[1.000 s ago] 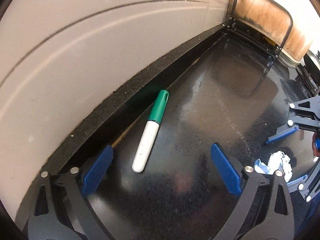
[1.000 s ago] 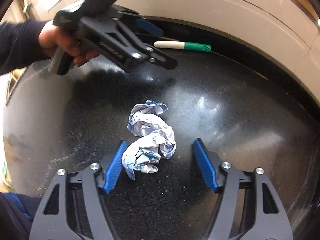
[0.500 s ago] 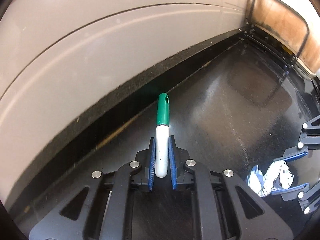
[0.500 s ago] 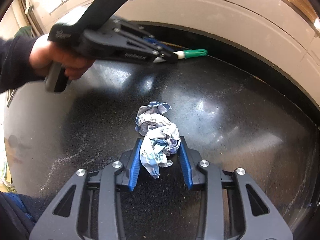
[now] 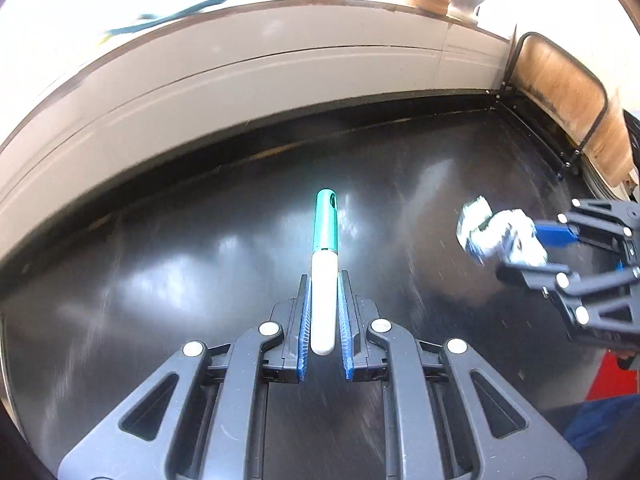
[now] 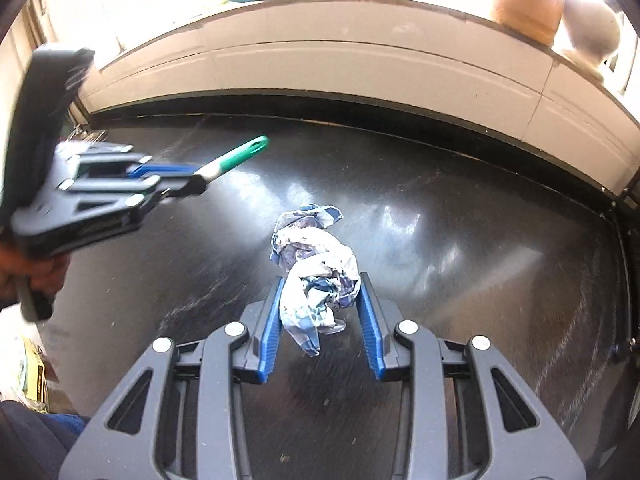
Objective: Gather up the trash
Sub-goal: 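Lift the marker and crumpled foil off the counter with both tools, then carry marker and crumpled foil over the bin and open both tools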
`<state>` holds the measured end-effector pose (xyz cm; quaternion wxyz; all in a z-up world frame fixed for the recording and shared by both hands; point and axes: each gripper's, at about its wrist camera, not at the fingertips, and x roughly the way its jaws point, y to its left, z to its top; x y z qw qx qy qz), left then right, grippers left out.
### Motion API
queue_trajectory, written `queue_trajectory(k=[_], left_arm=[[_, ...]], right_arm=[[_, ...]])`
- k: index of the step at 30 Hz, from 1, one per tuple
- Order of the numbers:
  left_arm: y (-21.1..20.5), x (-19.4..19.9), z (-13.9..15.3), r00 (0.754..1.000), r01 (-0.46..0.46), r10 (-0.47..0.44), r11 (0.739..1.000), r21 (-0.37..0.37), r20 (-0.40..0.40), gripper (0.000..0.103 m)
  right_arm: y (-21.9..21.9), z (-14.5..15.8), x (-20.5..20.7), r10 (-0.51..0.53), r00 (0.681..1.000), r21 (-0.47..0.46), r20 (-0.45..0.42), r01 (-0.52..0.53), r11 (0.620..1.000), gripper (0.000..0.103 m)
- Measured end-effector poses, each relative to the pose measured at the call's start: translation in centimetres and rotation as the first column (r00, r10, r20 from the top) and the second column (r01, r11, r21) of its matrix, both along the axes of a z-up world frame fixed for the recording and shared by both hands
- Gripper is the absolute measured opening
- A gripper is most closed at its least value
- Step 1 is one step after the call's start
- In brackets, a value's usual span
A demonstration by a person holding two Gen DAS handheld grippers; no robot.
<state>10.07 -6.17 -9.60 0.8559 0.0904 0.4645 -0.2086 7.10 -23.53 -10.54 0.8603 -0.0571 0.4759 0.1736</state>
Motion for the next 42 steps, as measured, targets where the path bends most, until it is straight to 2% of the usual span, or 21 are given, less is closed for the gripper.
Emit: queue_trajectory(k=[7, 15, 20, 24, 27, 32, 36, 37, 39, 41, 42], left_arm=[[1.6, -6.6, 0.1, 0.997, -0.081, 0.081, 0.997, 0.005, -0.015, 0.012], [3.8, -10.2, 0.5, 0.987, -0.163, 0.163, 0.987, -0.001, 0.003, 0.012], [6.1, -11.9, 1.3, 0.968, -0.249, 0.249, 0.968, -0.005, 0.027, 0.012], [9.1, -14.0, 2.1, 0.937, -0.345, 0.345, 0.939, -0.007, 0.048, 0.012], [12.0, -16.0, 2.5, 0.897, -0.438, 0.437, 0.899, -0.004, 0.06, 0.012], [17.2, -20.6, 2.3, 0.796, -0.603, 0.602, 0.798, 0.008, 0.06, 0.012], [21.4, -25.1, 1.3, 0.696, -0.718, 0.717, 0.696, 0.007, 0.034, 0.012], [22.5, -26.4, 0.9, 0.663, -0.749, 0.749, 0.663, 0.007, 0.024, 0.012], [24.0, -28.6, 0.3, 0.608, -0.794, 0.794, 0.608, 0.009, 0.006, 0.012], [26.0, -31.4, -0.6, 0.536, -0.844, 0.844, 0.537, 0.015, -0.014, 0.012], [26.6, -32.0, -1.0, 0.517, -0.855, 0.856, 0.518, 0.017, -0.021, 0.012]], right_arm=[[1.3, 0.9, -3.6, 0.033, 0.999, -0.008, 0.01, -0.033, 0.999, 0.036], [3.3, 1.6, -5.8, 0.08, 0.997, -0.012, 0.017, -0.08, 0.997, 0.036], [6.2, 2.3, -6.0, 0.152, 0.988, -0.014, 0.033, -0.152, 0.988, 0.036], [10.5, 3.0, -6.3, 0.25, 0.967, -0.003, 0.044, -0.25, 0.968, 0.036], [14.0, 3.4, -6.8, 0.329, 0.943, -0.005, 0.055, -0.329, 0.944, 0.036], [21.6, 3.2, -8.7, 0.496, 0.867, 0.001, 0.048, -0.497, 0.868, 0.036], [27.6, 2.7, -11.1, 0.616, 0.787, 0.019, 0.022, -0.617, 0.787, 0.036], [28.9, 2.5, -11.8, 0.641, 0.767, 0.024, 0.014, -0.641, 0.767, 0.036], [31.9, 2.1, -13.7, 0.701, 0.713, 0.036, -0.008, -0.7, 0.713, 0.036], [34.2, 1.6, -15.5, 0.748, 0.663, 0.046, -0.028, -0.747, 0.663, 0.036], [35.7, 1.4, -16.6, 0.775, 0.63, 0.052, -0.038, -0.774, 0.632, 0.036]])
